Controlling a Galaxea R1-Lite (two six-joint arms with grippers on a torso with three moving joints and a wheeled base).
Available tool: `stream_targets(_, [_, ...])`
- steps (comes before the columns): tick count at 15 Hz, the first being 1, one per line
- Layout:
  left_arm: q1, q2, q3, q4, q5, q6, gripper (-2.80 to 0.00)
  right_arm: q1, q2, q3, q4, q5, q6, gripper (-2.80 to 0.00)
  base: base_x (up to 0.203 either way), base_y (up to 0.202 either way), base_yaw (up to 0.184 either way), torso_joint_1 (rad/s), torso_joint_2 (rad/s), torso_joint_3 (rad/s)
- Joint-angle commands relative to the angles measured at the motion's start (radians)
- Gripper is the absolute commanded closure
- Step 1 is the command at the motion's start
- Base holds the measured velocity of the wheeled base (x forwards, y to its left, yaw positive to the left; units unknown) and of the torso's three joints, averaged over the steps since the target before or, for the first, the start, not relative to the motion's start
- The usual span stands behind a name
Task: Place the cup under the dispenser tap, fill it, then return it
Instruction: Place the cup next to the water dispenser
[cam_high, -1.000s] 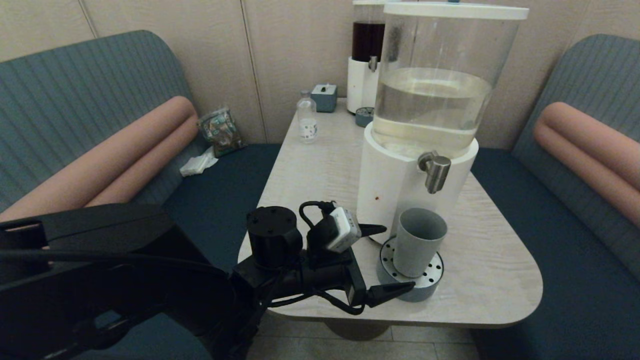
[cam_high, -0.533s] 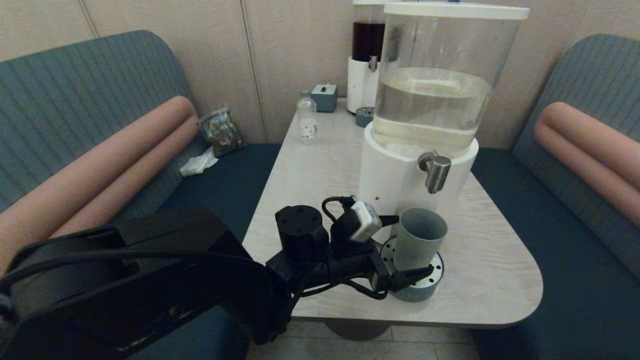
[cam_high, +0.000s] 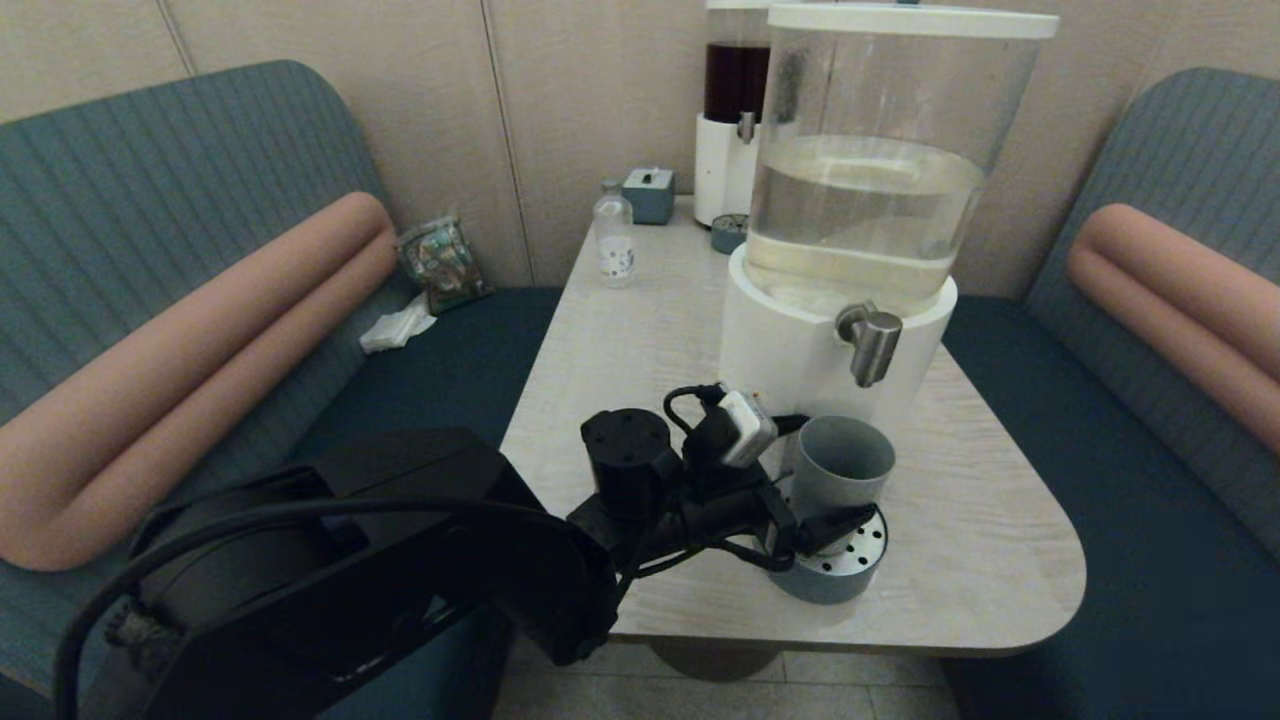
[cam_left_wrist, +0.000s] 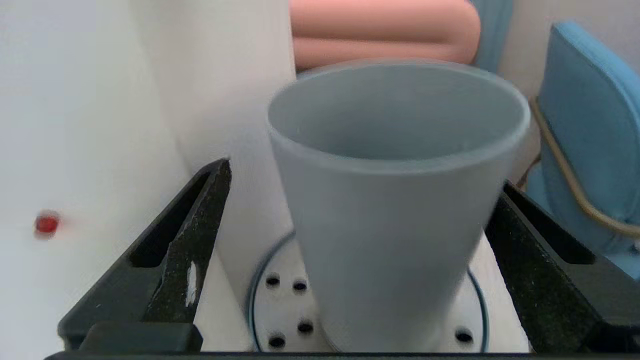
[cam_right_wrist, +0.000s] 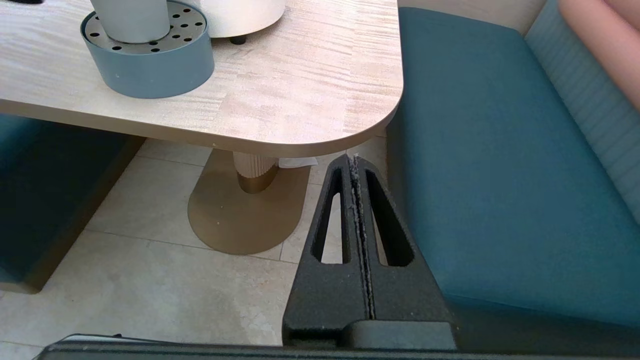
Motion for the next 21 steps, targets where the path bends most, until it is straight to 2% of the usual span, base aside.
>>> stream_targets(1, [0.001, 0.017, -0.037, -0.009, 0.010, -0.008, 0.00, 0.000, -0.002, 0.000, 0.000, 0.000, -0.001, 0.00, 0.000, 0.000, 0.000, 0.000, 0.00, 0.000])
stream_targets(6, [0.000, 0.006, -0.036, -0.035, 0.034, -0.029, 0.00, 0.000, -0.002, 0.000, 0.000, 0.000, -0.001, 0.00, 0.000, 0.000, 0.000, 0.000, 0.00, 0.000])
stream_targets(8, [-0.005, -0.042, 0.036, -0.044, 0.057, -0.030, 0.00, 0.000, -0.002, 0.000, 0.000, 0.000, -0.001, 0.00, 0.000, 0.000, 0.000, 0.000, 0.00, 0.000])
stream_targets(12, [0.007, -0.249, 0.284, -0.054, 0.100, -0.040, 0.00, 0.000, -0.002, 0.000, 0.000, 0.000, -0.001, 0.00, 0.000, 0.000, 0.000, 0.000, 0.00, 0.000])
stream_targets(14, [0.068, -0.374, 0.348, -0.053, 0.114, -0.060, 0.00, 0.000, -0.002, 0.000, 0.000, 0.000, -0.001, 0.00, 0.000, 0.000, 0.000, 0.000, 0.00, 0.000])
stream_targets(16, [0.179, -0.440, 0.378, -0.048, 0.120, -0.069, 0.00, 0.000, -0.002, 0.000, 0.000, 0.000, -0.001, 0.00, 0.000, 0.000, 0.000, 0.000, 0.00, 0.000])
stream_targets(19, [0.333, -0.448, 0.403, -0.053, 0.114, -0.085, 0.00, 0.000, -0.002, 0.000, 0.000, 0.000, -0.001, 0.00, 0.000, 0.000, 0.000, 0.000, 0.00, 0.000])
stream_targets(21, [0.401, -0.413, 0.383, -0.067, 0.112, -0.123, 0.00, 0.000, -0.002, 0.000, 0.000, 0.000, -0.001, 0.00, 0.000, 0.000, 0.000, 0.000, 0.00, 0.000])
